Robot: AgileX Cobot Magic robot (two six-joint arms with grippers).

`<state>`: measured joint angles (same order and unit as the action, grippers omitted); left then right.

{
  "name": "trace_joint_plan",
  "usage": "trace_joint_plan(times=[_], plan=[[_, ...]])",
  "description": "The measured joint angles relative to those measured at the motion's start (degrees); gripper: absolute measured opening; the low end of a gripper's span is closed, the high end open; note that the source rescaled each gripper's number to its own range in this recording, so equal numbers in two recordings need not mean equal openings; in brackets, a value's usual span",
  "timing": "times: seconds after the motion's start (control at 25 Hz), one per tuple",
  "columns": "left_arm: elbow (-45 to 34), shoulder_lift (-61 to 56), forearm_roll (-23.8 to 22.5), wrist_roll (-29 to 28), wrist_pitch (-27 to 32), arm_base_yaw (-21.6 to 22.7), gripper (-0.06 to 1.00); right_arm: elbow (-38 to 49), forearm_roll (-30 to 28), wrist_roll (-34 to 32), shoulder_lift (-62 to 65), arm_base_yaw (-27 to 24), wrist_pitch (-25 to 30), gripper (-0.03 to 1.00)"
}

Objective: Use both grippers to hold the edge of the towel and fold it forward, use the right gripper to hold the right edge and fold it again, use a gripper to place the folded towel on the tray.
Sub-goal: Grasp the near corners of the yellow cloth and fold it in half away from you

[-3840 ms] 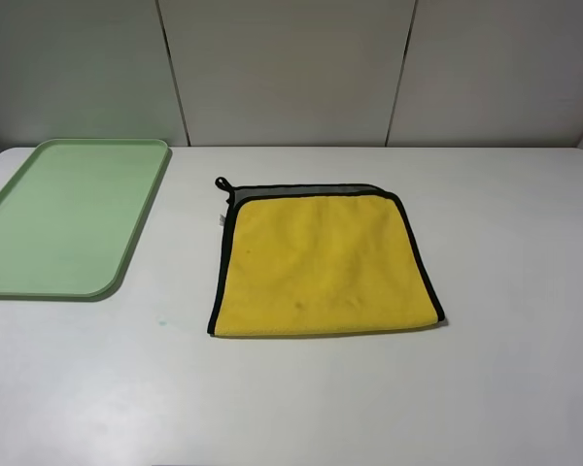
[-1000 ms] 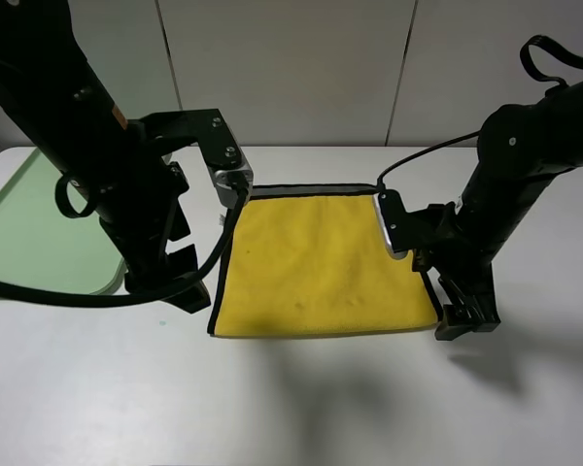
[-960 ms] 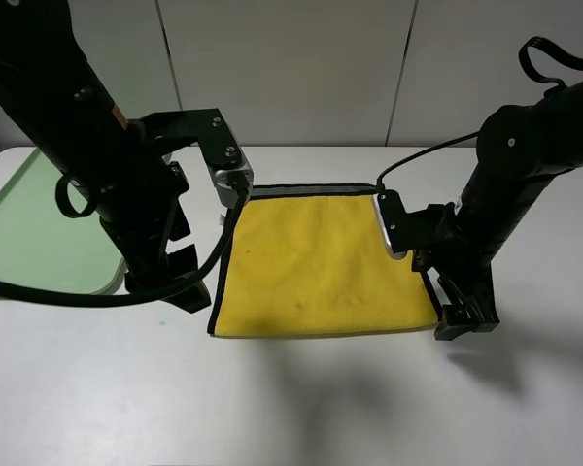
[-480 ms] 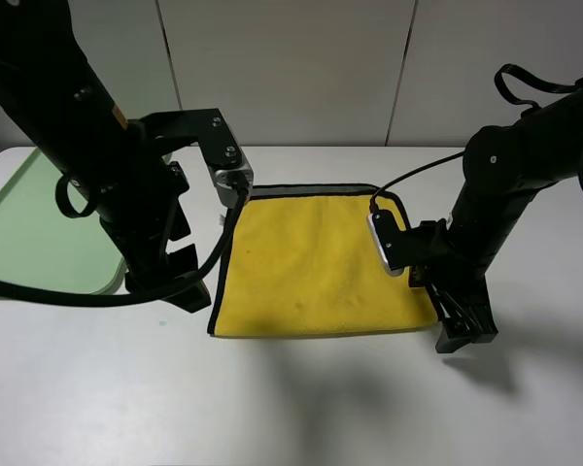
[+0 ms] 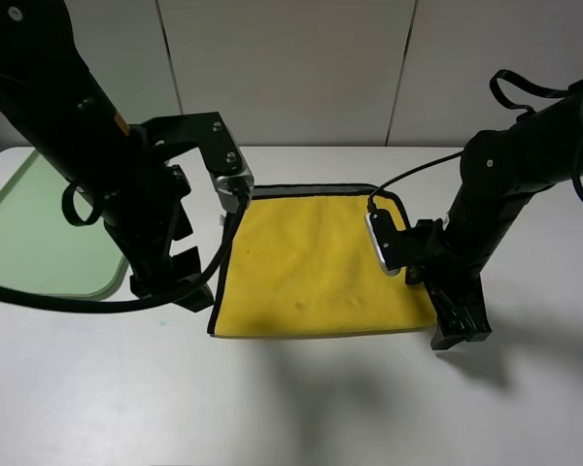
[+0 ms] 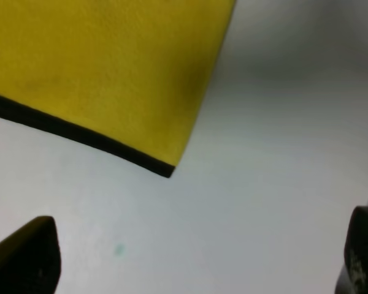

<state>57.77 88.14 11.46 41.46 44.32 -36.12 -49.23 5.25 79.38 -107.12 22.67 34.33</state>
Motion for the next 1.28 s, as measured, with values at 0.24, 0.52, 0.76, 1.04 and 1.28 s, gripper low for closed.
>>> trace_joint_plan(times=[0.24, 0.52, 0.76, 1.04, 1.28], plan=[[0.0, 1.08, 0.0, 1.0, -3.97, 0.0, 0.92, 0.0, 0.0, 0.0, 0.0, 0.0, -0.47, 1.0], [0.0, 8.16, 0.48, 4.45, -7.12, 0.0, 0.91, 0.0, 0.0, 0.0, 0.0, 0.0, -1.26, 1.0], [1.82, 12.98, 6.99, 12.66, -7.92, 0.0, 0.91, 0.0, 0.0, 0.0, 0.0, 0.0, -1.44, 1.0], [4.63, 17.56, 9.98, 18.49, -8.14, 0.0, 0.91, 0.0, 0.45, 0.0, 0.0, 0.0, -1.6, 1.0], [5.19, 19.8, 9.98, 21.34, -8.18, -1.26, 0.91, 0.0, 2.63, 0.0, 0.0, 0.0, -2.77, 1.0]])
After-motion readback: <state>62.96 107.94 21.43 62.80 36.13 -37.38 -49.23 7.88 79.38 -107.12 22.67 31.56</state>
